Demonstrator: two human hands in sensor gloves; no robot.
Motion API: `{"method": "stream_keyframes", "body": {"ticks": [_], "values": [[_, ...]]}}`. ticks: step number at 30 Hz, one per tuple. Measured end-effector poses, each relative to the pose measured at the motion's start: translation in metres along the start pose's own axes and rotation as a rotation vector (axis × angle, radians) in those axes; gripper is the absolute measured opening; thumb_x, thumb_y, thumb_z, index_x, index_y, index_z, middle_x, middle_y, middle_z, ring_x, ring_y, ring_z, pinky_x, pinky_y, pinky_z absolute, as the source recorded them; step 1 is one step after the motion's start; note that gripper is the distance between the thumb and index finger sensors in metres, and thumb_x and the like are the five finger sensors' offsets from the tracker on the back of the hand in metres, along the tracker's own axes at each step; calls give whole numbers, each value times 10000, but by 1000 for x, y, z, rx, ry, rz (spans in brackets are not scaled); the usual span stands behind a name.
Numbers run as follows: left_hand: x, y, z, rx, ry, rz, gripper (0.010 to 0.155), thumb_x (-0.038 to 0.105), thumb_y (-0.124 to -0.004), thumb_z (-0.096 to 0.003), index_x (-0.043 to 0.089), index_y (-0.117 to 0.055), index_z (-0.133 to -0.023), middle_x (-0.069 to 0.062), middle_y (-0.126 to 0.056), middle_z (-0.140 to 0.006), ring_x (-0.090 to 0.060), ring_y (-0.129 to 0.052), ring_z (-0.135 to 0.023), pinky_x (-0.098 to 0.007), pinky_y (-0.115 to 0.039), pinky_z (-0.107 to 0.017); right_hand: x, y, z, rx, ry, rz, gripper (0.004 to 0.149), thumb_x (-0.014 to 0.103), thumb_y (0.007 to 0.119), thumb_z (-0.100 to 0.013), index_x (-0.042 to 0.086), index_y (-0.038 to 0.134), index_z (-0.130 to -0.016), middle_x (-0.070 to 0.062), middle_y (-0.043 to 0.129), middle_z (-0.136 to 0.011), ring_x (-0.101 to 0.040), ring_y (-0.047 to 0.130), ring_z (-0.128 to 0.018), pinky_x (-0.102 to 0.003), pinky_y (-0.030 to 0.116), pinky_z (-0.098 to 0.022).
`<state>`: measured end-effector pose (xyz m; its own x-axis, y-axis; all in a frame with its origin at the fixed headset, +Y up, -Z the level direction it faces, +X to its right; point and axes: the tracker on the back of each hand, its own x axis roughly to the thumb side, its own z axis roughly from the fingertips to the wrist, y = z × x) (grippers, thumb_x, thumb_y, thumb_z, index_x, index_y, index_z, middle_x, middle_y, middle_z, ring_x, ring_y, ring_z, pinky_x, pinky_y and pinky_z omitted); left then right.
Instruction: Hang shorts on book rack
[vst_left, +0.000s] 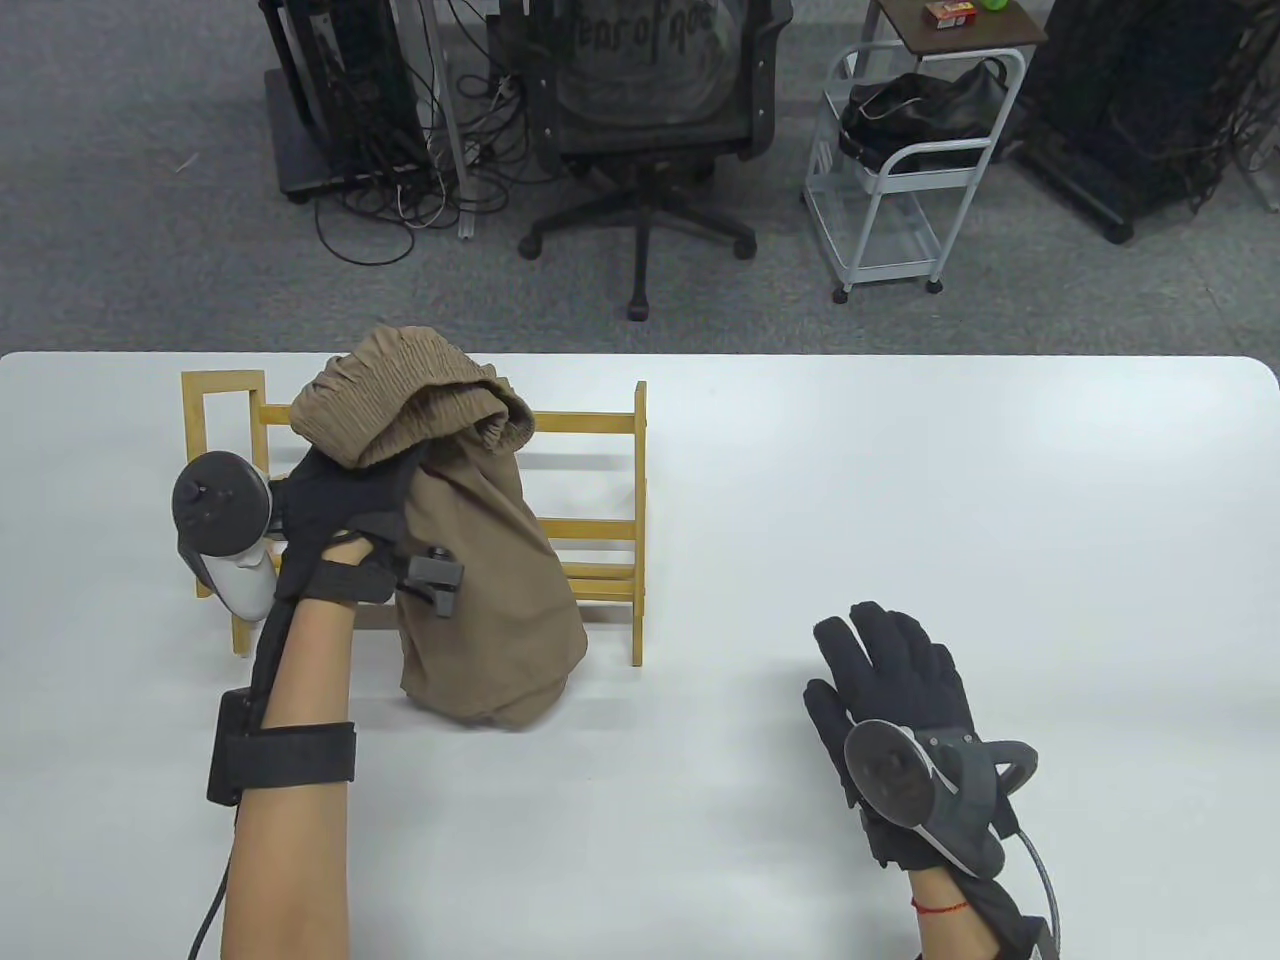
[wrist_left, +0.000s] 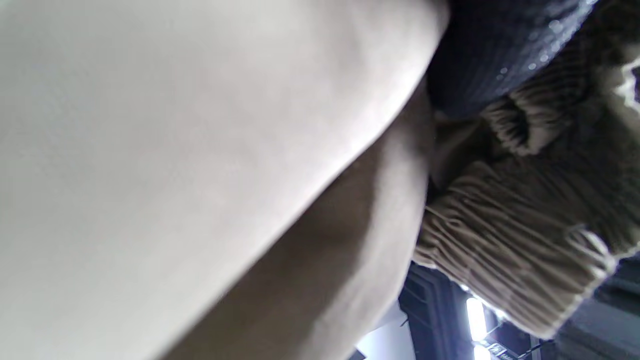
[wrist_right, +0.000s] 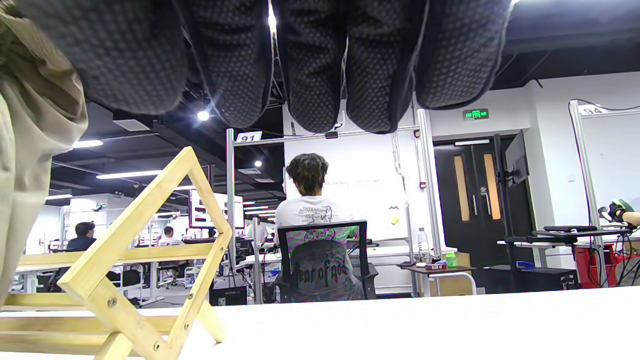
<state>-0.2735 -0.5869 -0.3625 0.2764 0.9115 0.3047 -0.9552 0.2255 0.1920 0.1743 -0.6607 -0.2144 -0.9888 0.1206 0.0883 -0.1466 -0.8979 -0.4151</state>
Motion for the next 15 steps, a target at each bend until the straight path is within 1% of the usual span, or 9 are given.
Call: {"method": "stream_keyframes", "body": {"ticks": [7,15], "values": [[-12,-9,-15,-4,90,-22,476,499,-857,-492,285,-773,-909,28,-942,-797,-237,-1000,-616,-419,-817,-462,3,3,1,21,-6,2,572,585,753,-417,378,723,-950,-7,716,-1097,-328,769,-992,-522,685,-713],[-29,-11,-37,12,190,-37,481,514,-840,-500,285,-763,-916,29,-936,-802,-231,-997,-619,-413,-816,-463,-2,4,2,28,24,-12,571,587,750,-417,379,722,-948,-3,717,-1095,-320,773,-990,-520,686,-714]]}}
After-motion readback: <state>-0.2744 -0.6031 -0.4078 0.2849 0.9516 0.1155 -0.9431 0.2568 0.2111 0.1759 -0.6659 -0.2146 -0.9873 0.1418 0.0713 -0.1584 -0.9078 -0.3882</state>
